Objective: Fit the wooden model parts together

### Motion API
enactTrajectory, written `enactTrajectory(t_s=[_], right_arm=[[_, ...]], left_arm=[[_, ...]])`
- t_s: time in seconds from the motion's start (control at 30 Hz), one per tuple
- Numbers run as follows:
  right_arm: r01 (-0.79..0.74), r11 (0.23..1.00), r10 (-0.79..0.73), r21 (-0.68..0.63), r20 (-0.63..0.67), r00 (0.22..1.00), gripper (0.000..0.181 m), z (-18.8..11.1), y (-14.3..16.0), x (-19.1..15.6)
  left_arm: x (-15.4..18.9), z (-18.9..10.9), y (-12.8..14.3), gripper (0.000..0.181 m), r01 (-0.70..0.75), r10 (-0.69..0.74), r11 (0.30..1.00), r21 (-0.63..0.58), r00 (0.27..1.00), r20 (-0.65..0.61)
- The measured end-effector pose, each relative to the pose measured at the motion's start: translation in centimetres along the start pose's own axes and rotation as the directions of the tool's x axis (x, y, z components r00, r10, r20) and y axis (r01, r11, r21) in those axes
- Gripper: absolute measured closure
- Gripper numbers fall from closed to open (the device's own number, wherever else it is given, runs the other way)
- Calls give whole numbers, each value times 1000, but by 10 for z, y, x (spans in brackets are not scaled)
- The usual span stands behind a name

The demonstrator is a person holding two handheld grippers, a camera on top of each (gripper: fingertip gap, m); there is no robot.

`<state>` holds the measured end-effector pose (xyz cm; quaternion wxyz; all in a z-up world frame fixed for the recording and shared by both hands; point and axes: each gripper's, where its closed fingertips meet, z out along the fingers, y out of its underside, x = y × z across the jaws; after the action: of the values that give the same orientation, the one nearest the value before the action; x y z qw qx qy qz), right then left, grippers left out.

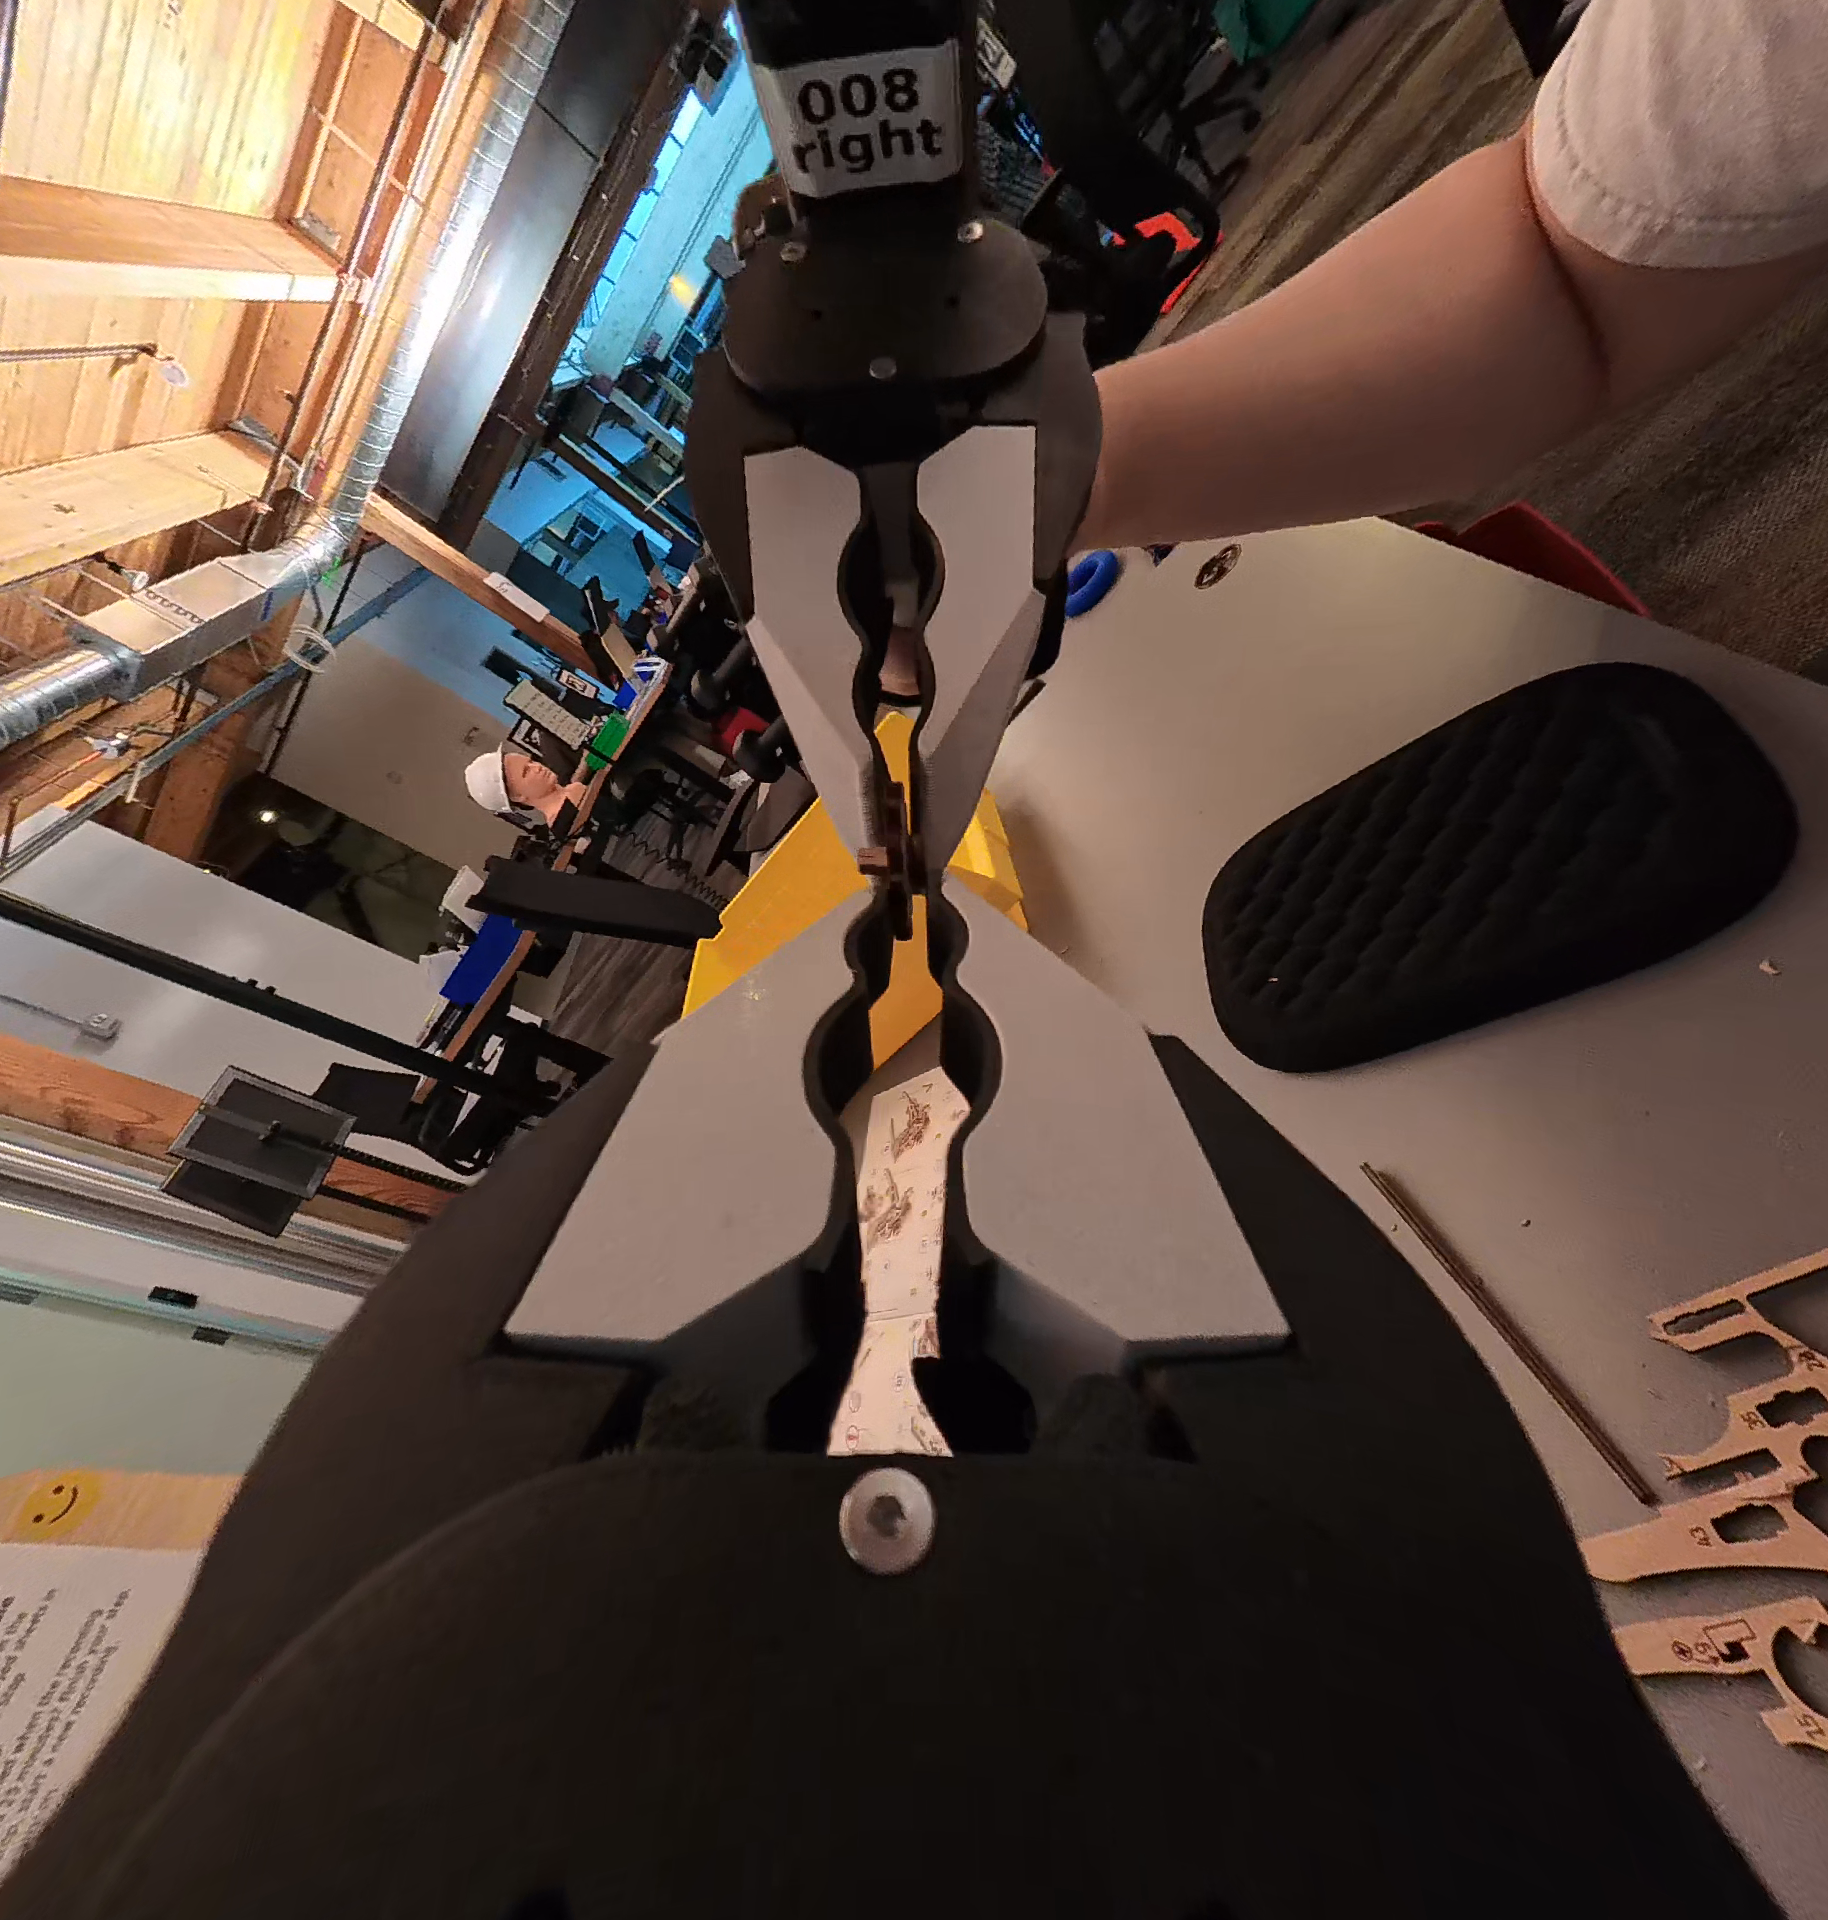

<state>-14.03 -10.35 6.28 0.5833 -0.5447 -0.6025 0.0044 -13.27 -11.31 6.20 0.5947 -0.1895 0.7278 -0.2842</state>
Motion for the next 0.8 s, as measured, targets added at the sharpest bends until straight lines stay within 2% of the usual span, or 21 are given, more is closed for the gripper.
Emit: enactTrajectory(t_s=[0.23, 0.3, 0.43, 0.63, 0.8], right_arm=[[-52, 999, 52, 0, 27, 998, 174, -2, 3, 3], [-70, 997, 69, 21, 46, 997, 157, -3, 0, 2], [-16, 1000, 14, 13, 95, 995, 165, -2, -4, -4], [48, 999, -42, -27, 176, 984, 167, -2, -3, -14], [5, 1000, -3, -13, 196, 981, 170, -6, -3, -14]], left_arm=[[1, 3, 1, 179, 52, -53, 998, -26, 998, -34], [0, 4, 0, 179, 51, -51, 998, -21, 998, -29], [4, 4, -1, 179, 29, -30, 999, -26, 999, -46], [14, 5, -2, 179, -3, -1, 999, -41, 995, -96], [14, 5, -2, 178, -12, 9, 999, -38, 997, -81]])
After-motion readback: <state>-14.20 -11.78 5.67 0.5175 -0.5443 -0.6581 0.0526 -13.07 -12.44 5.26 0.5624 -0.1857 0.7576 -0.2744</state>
